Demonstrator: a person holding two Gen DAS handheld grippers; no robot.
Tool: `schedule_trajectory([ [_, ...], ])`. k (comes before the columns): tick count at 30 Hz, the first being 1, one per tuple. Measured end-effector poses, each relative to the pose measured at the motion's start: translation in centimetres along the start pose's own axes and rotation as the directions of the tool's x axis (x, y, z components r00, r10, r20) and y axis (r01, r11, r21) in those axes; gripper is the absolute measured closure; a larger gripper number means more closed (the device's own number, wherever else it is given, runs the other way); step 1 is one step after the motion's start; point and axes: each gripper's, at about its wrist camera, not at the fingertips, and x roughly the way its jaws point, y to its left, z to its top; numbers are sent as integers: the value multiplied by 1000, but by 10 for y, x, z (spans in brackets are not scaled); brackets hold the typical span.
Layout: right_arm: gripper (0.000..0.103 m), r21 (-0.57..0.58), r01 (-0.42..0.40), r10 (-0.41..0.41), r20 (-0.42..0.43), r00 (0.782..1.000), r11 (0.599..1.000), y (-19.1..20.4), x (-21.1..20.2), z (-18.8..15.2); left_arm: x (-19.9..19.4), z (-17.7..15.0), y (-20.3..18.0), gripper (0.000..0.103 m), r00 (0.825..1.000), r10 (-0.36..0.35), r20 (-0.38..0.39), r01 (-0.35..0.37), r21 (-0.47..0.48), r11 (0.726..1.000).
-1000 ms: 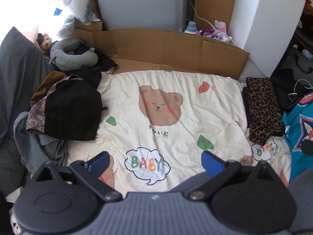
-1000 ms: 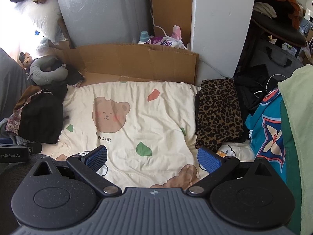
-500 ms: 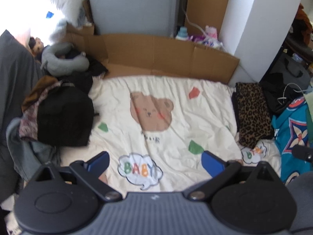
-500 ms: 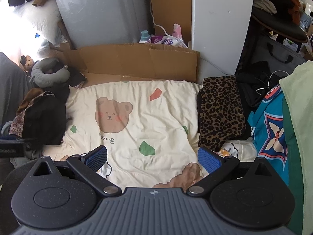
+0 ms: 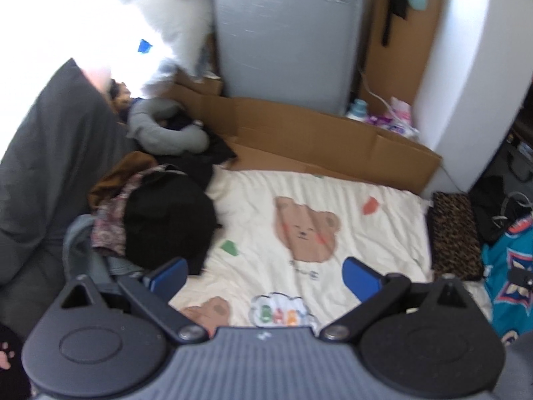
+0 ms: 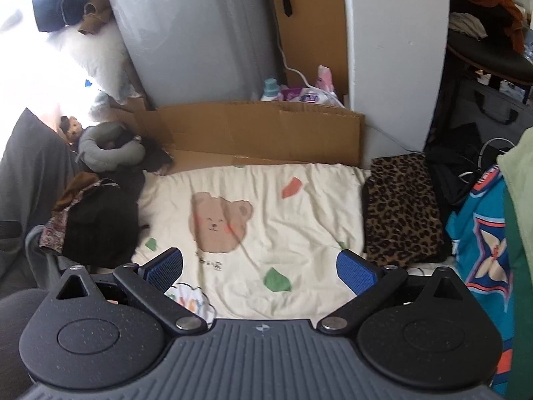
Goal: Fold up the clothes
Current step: 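Move the left tool toward the clothes pile with black and bear-print fabric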
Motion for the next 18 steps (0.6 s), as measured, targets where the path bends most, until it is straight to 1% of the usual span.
schedule_trajectory([
  [2,1,-22,-1,2,10,1000,1000,5,-1,1,-1,0,14,5,1000,15,11,-15,-13,1000],
  [3,1,-32,1,0,15,1000,999,7,-2,1,0,0,21,11,999,29,22,-28,-25,999],
  [4,1,-37,4,-3,19,1000,999,9,-1,2,0,-1,28,13,999,42,31,-41,-38,998],
  [6,1,-35,4,-4,20,1000,999,12,1,2,4,-3,42,13,999,46,26,-44,-78,996],
  [9,1,-37,7,-6,22,1000,999,16,5,1,9,-8,57,13,999,35,18,-33,-95,995],
  [11,1,-29,14,-13,18,1000,999,17,11,2,17,-10,64,13,999,55,4,-54,-85,995],
  [12,1,-23,11,-11,14,1000,1000,18,14,3,21,-11,69,15,999,49,0,-49,-92,995],
  [13,1,-21,12,-12,10,1000,1000,19,17,4,24,-12,73,19,999,33,1,-33,-103,994],
  [15,1,-26,18,-18,3,1000,1000,21,23,5,27,-15,81,22,1000,3,15,-1,-118,993],
  [18,1,-24,18,-18,3,1000,1000,24,31,7,35,-17,84,22,999,32,13,-31,-88,996],
])
